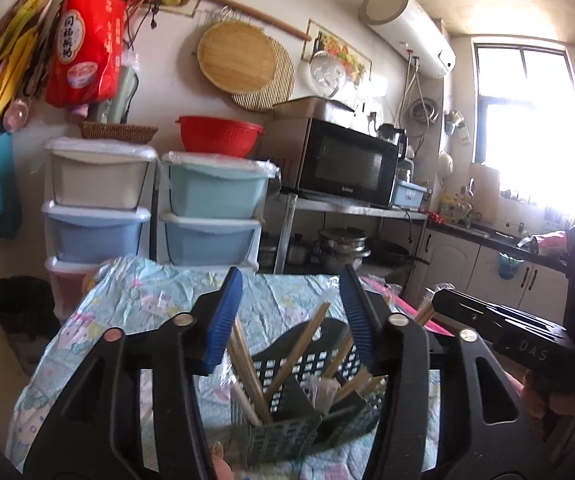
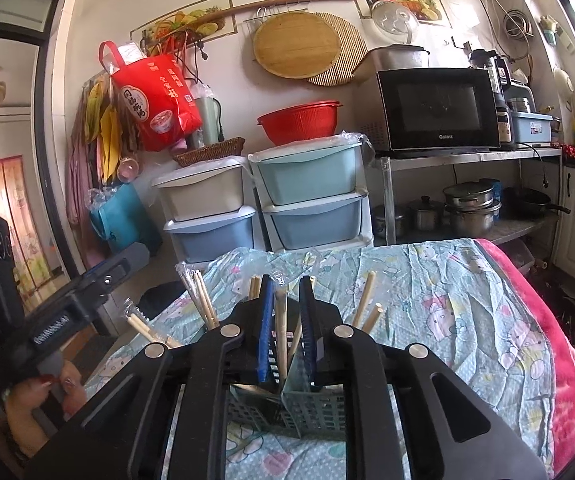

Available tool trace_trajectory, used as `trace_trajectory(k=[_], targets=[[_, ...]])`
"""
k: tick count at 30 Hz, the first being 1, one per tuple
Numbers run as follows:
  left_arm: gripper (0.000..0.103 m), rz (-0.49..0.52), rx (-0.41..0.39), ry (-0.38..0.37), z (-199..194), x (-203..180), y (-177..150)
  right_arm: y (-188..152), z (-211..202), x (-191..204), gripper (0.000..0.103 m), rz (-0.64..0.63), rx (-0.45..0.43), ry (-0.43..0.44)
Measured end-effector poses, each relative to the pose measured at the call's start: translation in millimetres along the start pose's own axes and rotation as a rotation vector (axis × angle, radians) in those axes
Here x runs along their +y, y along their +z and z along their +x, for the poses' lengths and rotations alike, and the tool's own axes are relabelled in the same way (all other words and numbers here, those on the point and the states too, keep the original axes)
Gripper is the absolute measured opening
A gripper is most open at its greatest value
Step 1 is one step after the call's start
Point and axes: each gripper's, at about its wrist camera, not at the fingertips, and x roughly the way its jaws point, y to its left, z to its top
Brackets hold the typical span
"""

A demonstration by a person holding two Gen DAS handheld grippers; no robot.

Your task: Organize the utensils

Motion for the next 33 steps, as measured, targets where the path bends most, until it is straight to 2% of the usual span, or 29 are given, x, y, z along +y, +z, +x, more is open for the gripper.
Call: trace_trajectory(k=[8, 17, 28, 29, 33], targets=[[0.063, -0.069, 0.082, -0.019, -16.0, 13.3, 4.7, 0.5, -12.0, 3.4, 0.025, -0.014, 0.004, -0.005], [0.085, -0.081, 0.148, -0.034, -34.7, 14.3, -10.4, -5.4, -36.7, 11.8, 0.041, -0.040, 0.003, -0.004], [0.087, -0.055, 0.246, -0.038, -41.6, 8.0, -44.7, -41.0, -59.6, 26.6, 0.067, -0.116, 0.050, -0.032], [0.093, -0.059, 0.258, -0.036, -41.2, 7.6, -49.0, -45.7, -60.8, 27.5, 0.070, -0.123, 0.056, -0.037], [0.093, -0.050, 0.295, -0.022, -41.3, 3.8, -66.6, -59.9, -60.7, 28.7, 0.076, -0.128, 0.078, -0.052]])
